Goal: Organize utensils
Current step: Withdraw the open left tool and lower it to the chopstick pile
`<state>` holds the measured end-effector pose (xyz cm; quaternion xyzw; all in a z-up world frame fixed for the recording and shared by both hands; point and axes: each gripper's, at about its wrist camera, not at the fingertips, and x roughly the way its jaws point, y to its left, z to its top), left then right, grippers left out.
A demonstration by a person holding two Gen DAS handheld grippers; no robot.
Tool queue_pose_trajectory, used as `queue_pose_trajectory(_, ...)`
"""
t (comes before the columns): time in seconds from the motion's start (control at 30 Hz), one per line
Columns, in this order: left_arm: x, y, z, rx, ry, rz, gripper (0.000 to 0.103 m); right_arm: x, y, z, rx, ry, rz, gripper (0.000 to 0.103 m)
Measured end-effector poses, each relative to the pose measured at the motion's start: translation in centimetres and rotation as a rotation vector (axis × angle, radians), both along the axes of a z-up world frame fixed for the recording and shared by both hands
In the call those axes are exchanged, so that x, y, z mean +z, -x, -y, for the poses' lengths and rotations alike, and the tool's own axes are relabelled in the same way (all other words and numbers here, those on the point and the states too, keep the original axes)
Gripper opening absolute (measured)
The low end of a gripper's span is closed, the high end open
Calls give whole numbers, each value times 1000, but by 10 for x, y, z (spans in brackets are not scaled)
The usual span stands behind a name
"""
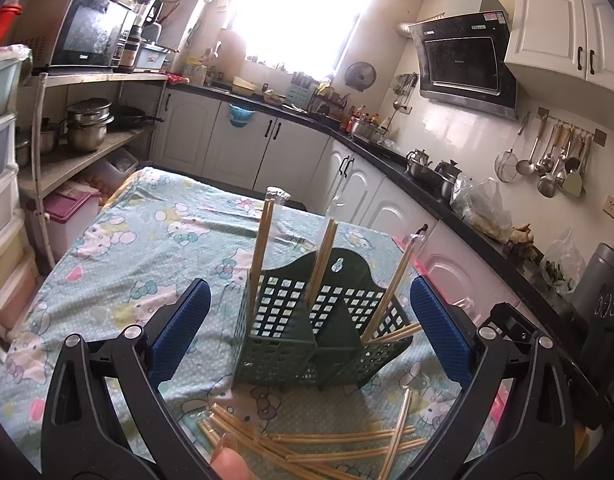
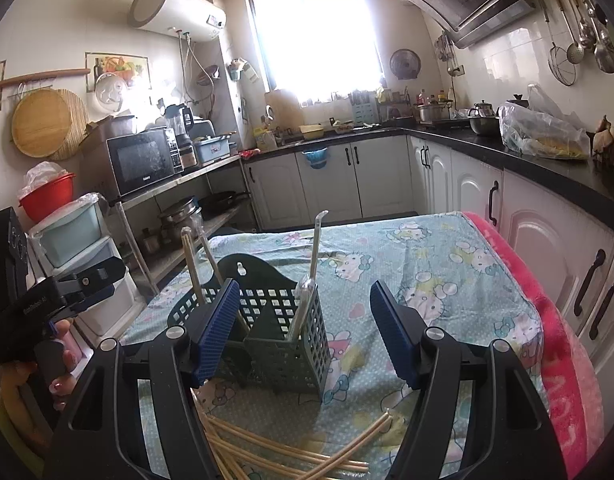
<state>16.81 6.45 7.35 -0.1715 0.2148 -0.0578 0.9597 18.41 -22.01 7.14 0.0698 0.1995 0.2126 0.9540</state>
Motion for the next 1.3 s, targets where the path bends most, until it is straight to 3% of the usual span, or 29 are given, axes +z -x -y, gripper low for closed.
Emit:
queue_pose_trajectory(0.43,-16,11,-7,18,1,-45,92,-14,7,-3,8,18,-40,65)
queue_pose_trajectory(1.07,-65,16,-10,-2,12,-203,92,-44,9,11,-19,32,-114,65)
queue_pose_trajectory(1.3,-89,17,-3,-50,28,-281,79,-55,5,18,-37,34,-150,65)
